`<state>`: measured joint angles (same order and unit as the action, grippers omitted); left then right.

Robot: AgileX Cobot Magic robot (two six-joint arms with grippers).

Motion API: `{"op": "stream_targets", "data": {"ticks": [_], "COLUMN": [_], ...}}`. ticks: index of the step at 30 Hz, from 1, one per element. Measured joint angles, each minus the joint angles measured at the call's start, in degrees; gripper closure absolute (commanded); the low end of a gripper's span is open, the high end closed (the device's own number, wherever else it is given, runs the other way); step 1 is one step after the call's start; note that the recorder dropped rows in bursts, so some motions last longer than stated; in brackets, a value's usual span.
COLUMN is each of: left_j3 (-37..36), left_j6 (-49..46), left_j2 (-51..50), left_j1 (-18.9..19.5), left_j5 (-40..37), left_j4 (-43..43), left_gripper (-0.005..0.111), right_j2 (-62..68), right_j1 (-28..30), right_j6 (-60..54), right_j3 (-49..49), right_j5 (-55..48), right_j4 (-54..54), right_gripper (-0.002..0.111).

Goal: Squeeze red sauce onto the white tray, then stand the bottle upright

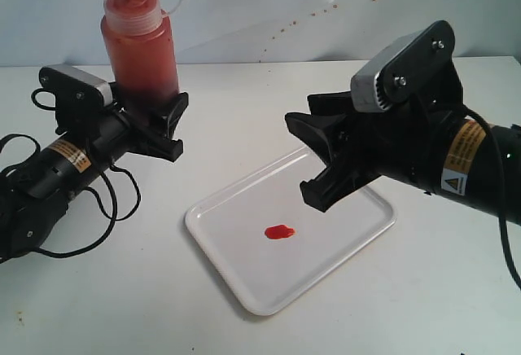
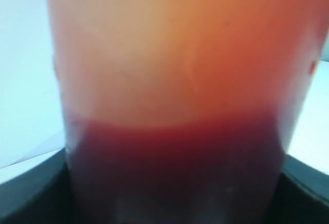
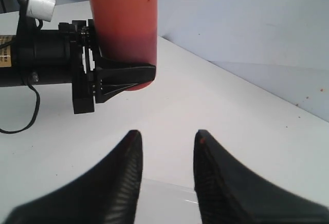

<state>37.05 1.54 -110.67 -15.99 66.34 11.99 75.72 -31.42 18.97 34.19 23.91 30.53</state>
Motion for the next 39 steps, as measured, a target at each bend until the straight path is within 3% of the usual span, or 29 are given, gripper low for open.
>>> {"op": "stream_targets", "data": {"ticks": [4, 17, 33, 39], "left_j3": [0.85, 7.11, 8.67, 8.67], "left_j6": [0.0, 1.03, 2.32, 3.01], "left_j2": [-0.28, -10.55, -12.49, -12.49], "left_j1": [0.0, 0.0, 0.0, 0.0], "left_j5": [0.0, 0.37, 0.05, 0.05], "left_j4": [-0.92, -1.39, -4.35, -4.5], "left_gripper": [0.107, 0.107, 0.107, 0.107], "right_j2": [0.0, -8.16, -51.39, -64.55], "right_j1": [0.0, 0.0, 0.0, 0.0], "right_j6": [0.0, 1.97, 7.43, 9.16], "right_j3": [0.0, -2.31, -29.89, -33.79], "right_j5": [0.0, -4.16, -2.98, -6.83], "right_j4": [0.0, -1.81, -3.03, -3.03], "right_gripper": [0.108, 0.108, 0.108, 0.108]}}
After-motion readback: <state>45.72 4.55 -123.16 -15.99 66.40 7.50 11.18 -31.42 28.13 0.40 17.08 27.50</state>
